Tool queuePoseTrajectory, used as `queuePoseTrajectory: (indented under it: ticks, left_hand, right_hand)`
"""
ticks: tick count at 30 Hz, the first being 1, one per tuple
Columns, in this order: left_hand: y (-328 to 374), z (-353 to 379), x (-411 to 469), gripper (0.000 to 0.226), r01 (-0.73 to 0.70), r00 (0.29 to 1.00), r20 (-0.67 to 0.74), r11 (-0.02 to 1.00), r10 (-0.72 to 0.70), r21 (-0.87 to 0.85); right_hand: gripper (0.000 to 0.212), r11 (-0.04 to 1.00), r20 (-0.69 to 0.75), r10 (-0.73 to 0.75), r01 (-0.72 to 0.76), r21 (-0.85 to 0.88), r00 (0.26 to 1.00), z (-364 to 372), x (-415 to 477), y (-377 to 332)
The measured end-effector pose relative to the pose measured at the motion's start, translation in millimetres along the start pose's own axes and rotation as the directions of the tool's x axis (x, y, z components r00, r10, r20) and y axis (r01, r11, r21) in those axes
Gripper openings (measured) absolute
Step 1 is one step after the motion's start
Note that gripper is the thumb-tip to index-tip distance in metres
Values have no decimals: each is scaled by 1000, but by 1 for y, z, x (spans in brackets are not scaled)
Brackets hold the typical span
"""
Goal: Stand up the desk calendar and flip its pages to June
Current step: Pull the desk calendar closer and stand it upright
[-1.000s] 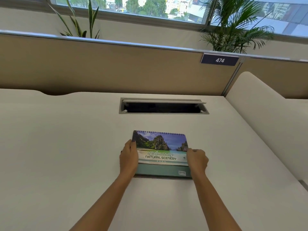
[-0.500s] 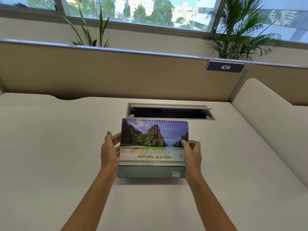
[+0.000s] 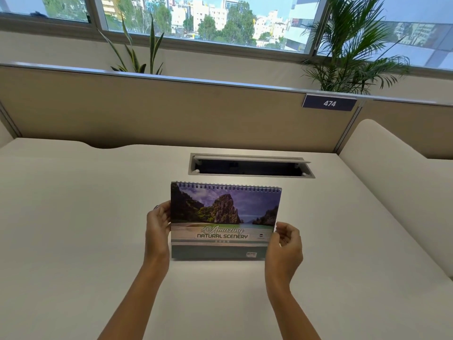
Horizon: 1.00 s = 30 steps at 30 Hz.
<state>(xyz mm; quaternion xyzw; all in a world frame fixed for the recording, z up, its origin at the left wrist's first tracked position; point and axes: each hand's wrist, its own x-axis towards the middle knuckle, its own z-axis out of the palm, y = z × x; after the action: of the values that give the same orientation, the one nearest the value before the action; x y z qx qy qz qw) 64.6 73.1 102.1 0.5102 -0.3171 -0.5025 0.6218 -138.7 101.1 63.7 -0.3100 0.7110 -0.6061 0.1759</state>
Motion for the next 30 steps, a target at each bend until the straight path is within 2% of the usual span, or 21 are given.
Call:
queuePoseTrajectory:
  ticks: [7,10,18,22,26,30]
  left_hand:
    - [-4,-5,-7,40,-12,999,41,1000,12,-11]
    - [-6,-10,-7,40,-10,998,64,1000,10,-6]
    - [-7,-19,-4,46,32,991,129,999,-27,-36]
    - [-8,-24,-1,48,49,986,159,998,-43,-34]
    - [-10,-26,0,50,51,984,170,998,-44,-40]
    - [-11,-26,1,53,50,984,175,998,-43,-39]
  right_hand:
    - [19,999,26,24,-23,-26,999,-8,-15,12]
    - [13,999,43,32,-32,7,999,-11,-15,12]
    - [10,997,50,65,-67,46,997,-25,-12,8]
    - [11,999,56,48,-49,12,997,-29,-12,7]
    - [7,998,32,-55,55,-15,998,-35,-16,4]
    - [10,940,16,-322,322,-115,946,-39,-21,4]
